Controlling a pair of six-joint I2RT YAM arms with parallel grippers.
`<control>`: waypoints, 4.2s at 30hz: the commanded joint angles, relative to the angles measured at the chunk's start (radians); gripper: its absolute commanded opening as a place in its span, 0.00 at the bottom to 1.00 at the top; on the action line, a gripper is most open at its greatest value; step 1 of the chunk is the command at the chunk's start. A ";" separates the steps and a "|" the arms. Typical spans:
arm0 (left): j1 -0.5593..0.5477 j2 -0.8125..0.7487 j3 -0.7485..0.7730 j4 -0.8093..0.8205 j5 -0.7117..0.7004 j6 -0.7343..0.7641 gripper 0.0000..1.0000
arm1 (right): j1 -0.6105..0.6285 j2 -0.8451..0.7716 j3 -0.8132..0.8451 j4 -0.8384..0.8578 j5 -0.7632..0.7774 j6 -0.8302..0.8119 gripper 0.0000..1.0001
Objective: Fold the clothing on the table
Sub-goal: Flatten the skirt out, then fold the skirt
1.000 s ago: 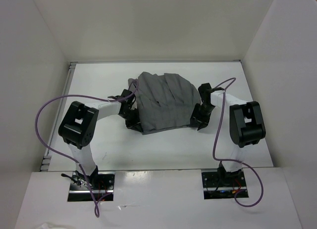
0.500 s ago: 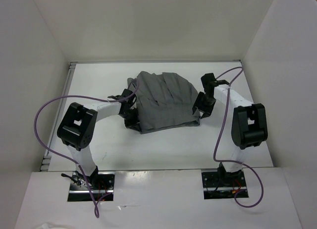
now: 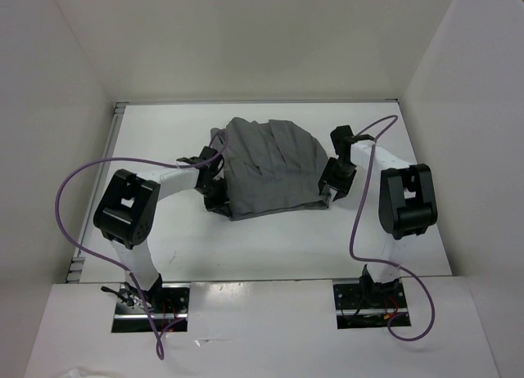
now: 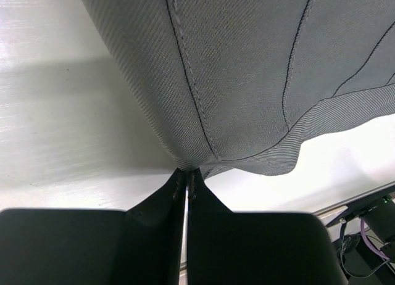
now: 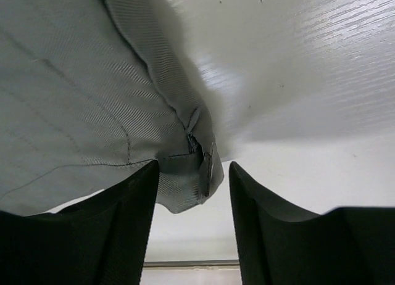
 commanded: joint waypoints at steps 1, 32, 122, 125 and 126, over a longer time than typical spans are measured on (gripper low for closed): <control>0.010 0.009 -0.002 -0.040 -0.088 0.036 0.00 | -0.004 0.036 -0.016 0.031 0.015 -0.008 0.54; 0.279 0.346 1.681 -0.268 0.010 0.109 0.00 | -0.102 0.239 1.481 -0.200 0.019 -0.200 0.00; 0.303 0.054 0.430 -0.084 -0.045 -0.004 0.03 | 0.048 -0.069 0.206 0.018 -0.139 0.020 0.05; 0.303 0.143 0.519 -0.034 -0.027 -0.004 0.16 | 0.027 -0.020 0.229 0.057 -0.102 0.044 0.15; 0.303 0.176 0.535 0.004 -0.027 -0.004 0.39 | 0.018 0.000 0.243 0.083 -0.084 0.073 0.38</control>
